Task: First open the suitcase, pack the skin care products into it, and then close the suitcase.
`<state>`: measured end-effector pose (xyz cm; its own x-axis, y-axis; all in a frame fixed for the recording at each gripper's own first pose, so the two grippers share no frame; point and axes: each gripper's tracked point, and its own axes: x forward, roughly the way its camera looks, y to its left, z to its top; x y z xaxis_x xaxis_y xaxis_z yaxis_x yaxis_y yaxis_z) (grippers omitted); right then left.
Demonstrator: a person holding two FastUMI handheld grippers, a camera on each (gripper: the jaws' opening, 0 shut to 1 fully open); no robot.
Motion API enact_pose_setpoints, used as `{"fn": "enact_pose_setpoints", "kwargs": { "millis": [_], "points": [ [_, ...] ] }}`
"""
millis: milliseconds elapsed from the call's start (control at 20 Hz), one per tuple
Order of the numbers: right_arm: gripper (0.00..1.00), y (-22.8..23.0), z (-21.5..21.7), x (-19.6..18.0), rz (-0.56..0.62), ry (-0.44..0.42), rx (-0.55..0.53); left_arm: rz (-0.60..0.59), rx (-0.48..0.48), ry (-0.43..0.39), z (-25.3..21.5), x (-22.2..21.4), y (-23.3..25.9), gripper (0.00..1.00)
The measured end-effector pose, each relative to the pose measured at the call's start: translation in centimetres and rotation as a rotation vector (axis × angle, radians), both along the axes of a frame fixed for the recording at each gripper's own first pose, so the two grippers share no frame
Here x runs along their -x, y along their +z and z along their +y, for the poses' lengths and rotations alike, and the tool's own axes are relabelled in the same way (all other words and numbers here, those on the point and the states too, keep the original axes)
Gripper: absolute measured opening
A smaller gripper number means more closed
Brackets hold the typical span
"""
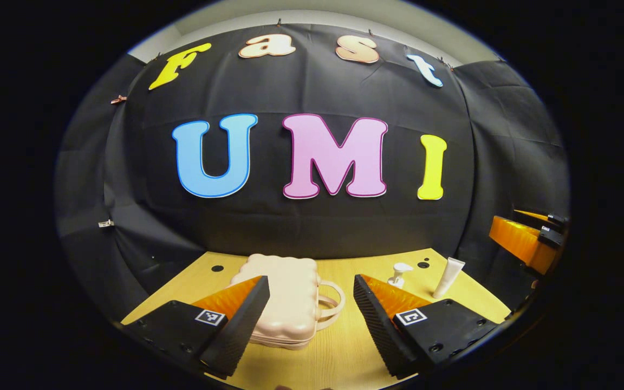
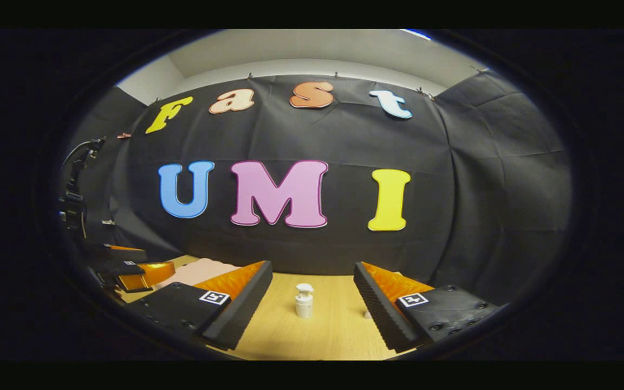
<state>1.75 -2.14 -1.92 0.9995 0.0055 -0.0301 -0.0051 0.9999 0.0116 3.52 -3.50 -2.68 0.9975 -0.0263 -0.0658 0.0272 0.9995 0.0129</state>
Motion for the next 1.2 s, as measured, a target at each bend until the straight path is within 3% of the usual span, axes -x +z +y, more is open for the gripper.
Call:
{"fn": "enact_pose_setpoints", "kwargs": {
  "millis": [250, 550, 800, 1100, 1200],
  "points": [
    [0.96, -0.9, -1.0, -1.4, 0.016, -0.002, -0.004, 0.059, -0.039, -0.041, -3.1, -5.6, -3.8, 0.99],
    [0.96, -4.8, -0.8, -2.5, 0.098, 0.027, -0.019, 0.183, -0.087, -0.083, -6.6, -13.2, -10.6, 0.99],
    [0.96, -8.3, -3.3, -2.6, 0.153, -0.004, 0.013, 0.291, -0.111, -0.086, -8.3, -19.0, -16.3, 0.98],
    [0.96, -11.5, -7.5, -3.4, 0.247, -0.072, -0.008, 0.442, -0.163, 0.016, -8.2, -23.2, -21.7, 0.98],
    [0.97, -11.8, -8.3, -4.1, 0.249, -0.086, -0.021, 0.488, -0.168, 0.068, -7.6, -24.0, -22.9, 0.88]
  ]
}}
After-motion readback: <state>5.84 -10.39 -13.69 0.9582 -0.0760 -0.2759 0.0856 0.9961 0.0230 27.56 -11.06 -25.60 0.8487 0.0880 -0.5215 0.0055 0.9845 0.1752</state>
